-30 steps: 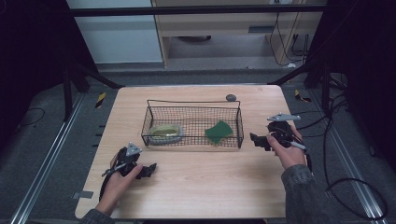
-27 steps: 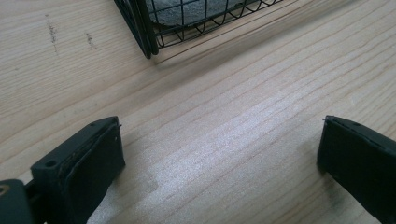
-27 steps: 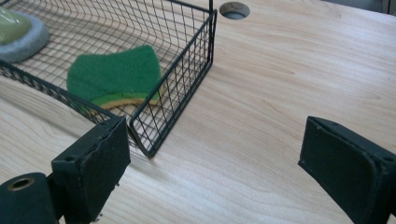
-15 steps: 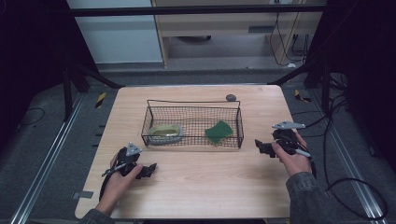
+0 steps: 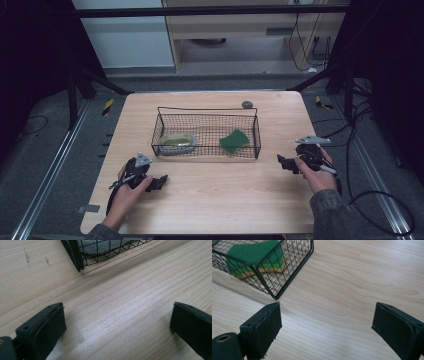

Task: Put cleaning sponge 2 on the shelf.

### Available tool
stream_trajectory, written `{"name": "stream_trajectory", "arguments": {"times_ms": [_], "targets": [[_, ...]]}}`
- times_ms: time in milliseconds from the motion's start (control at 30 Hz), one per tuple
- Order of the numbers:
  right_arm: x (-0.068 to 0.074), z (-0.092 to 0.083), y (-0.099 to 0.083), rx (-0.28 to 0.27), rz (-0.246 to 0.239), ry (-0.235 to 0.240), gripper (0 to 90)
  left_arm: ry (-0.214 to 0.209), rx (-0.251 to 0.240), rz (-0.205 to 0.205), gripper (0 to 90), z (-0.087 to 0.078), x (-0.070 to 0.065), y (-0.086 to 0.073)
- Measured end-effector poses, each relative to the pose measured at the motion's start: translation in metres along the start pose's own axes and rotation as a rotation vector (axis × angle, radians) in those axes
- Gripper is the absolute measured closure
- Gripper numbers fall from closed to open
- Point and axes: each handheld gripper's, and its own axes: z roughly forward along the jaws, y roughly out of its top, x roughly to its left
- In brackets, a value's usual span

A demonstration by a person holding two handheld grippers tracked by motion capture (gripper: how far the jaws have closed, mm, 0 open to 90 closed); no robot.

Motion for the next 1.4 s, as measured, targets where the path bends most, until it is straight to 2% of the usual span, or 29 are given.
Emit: {"name": "stream_trajectory", "arguments": {"times_ms": [400,900,1033,1267,1400], "targets": [[-0.005,0.013,-0.017,0.035,0.015,-0.006,10.0,-0.001,-0.002,0.002,0.0,0.0,0.0,0.0],[-0.007,0.028,-0.034,0.083,0.039,0.007,10.8,-0.003,-0.006,0.003,0.0,0.0,0.0,0.0],[-0.007,0.031,-0.034,0.07,0.04,0.006,10.8,-0.003,-0.007,0.005,0.0,0.001,0.0,0.0],[-0.01,0.038,-0.034,0.044,0.095,0.008,10.5,-0.003,-0.007,0.005,0.0,0.001,0.0,0.0],[-0.011,0.042,-0.034,0.034,0.105,0.004,10.0,-0.005,-0.008,0.006,0.0,0.001,0.0,0.0]]}}
